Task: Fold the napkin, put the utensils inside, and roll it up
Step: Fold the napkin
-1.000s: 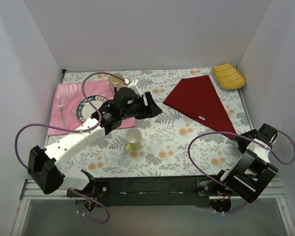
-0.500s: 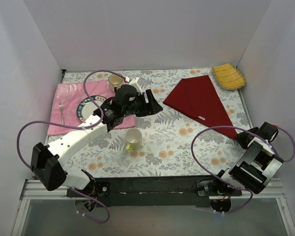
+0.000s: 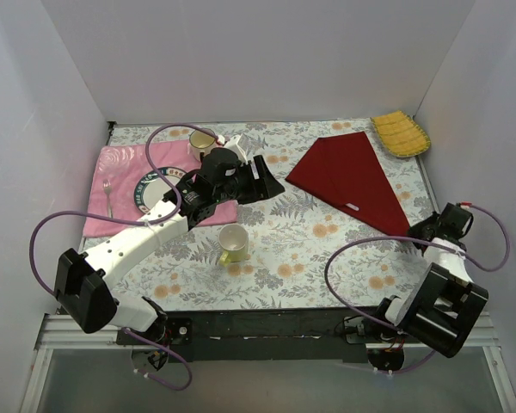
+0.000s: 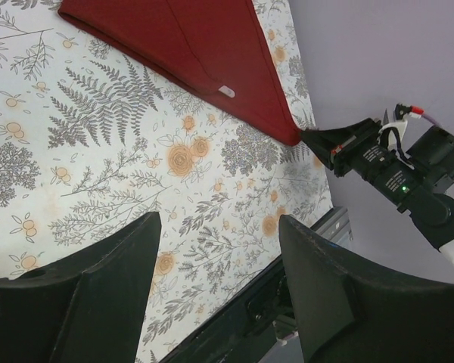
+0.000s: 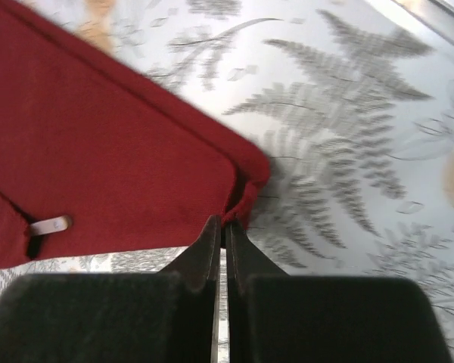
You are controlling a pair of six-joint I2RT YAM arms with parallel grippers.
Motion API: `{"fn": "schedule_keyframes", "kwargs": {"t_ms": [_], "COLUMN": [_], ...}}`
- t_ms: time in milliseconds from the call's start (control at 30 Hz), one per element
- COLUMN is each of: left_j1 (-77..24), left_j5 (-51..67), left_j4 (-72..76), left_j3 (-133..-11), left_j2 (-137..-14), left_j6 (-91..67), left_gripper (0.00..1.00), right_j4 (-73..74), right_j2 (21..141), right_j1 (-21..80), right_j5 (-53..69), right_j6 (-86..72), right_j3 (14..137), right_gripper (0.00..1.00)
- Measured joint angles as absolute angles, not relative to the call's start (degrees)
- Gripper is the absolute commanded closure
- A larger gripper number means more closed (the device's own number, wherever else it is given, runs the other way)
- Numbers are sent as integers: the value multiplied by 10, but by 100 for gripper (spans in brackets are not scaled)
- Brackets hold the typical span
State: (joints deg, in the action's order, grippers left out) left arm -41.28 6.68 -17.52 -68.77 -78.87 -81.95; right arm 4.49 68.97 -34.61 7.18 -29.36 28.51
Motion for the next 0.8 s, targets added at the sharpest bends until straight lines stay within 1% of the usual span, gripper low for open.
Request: {"fn": "schedule_keyframes", "kwargs": {"t_ms": [100,200,333,433,467,567,800], "left_j1": [-406,-400,-394,-394,-394,-394,-391], "left_j5": [67,67,65,63,62,55,44], "left_j4": [-171,-168,-164,-164,-163,-163,-159], "left_j3": [-679,-668,-655,-648,-647,-644,-641], "left_j2": [-789,-789,-785,-776,-773,-759,-737], "left_j6": [-825,-830,-836,-838,-839,-839,-840], "left_gripper": [37,37,37,37,37,37,37], "right_j4": [55,67,65,66,65,77,105], "right_j2": [684,702,784,871,882,927,998], "right_j1": [-260,-162,-41,39,63,104,158], "right_j5": [41,1,-41,-73,-74,-87,-105], "right_j6": [-288,-276,-241,-207,-203,-182,-131], "right_j3": [318,387,504,590,598,628,701], "right_gripper": [99,99,99,99,99,99,99]}}
